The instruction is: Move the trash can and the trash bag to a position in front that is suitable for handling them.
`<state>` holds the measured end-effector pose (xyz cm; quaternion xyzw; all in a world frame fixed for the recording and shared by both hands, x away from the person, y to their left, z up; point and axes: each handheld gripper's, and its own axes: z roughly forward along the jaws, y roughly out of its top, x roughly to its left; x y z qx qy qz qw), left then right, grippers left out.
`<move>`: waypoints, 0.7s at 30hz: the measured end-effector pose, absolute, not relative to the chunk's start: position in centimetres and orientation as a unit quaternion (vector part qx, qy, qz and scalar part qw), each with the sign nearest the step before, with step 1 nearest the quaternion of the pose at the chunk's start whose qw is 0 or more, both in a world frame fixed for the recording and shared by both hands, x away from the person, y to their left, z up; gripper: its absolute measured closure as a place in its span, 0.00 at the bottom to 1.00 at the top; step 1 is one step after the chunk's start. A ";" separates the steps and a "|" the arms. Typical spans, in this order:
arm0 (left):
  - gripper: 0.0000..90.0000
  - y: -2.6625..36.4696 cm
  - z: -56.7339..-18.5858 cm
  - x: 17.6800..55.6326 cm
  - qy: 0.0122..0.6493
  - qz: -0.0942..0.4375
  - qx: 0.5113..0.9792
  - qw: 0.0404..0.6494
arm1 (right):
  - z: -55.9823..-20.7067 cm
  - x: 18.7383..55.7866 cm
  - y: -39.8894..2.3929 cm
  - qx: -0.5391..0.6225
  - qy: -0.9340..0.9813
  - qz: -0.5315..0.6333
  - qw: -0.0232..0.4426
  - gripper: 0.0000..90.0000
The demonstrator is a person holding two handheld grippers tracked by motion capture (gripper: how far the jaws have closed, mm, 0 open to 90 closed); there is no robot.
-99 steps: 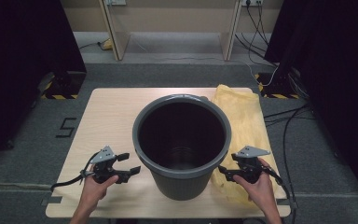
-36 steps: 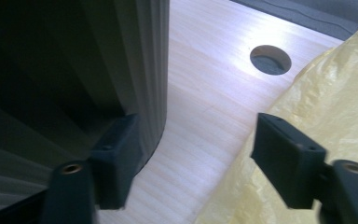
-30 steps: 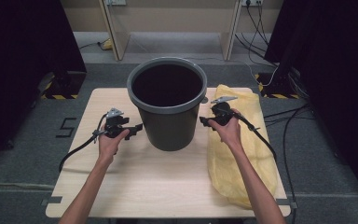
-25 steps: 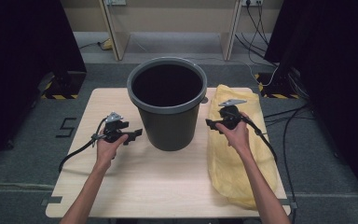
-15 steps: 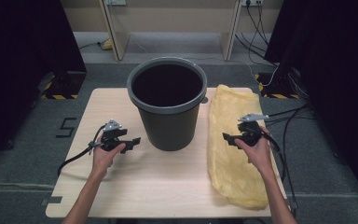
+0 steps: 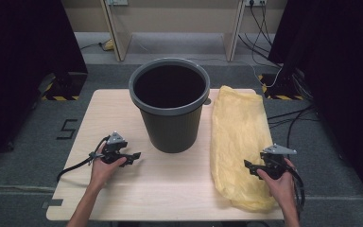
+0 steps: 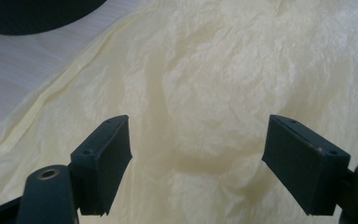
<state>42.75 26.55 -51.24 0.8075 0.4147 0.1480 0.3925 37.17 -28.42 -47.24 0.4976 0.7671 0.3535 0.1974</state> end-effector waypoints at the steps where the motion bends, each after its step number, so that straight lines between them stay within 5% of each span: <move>1: 0.20 26.6 -51.4 42.7 0.415 0.144 0.810 0.390 | -47.3 36.8 -28.4 0.498 0.767 0.354 0.198 0.26; 21: 0.15 26.7 -52.4 41.4 0.376 0.159 0.833 0.374 | -48.5 31.1 -29.3 0.492 0.765 0.367 0.195 0.25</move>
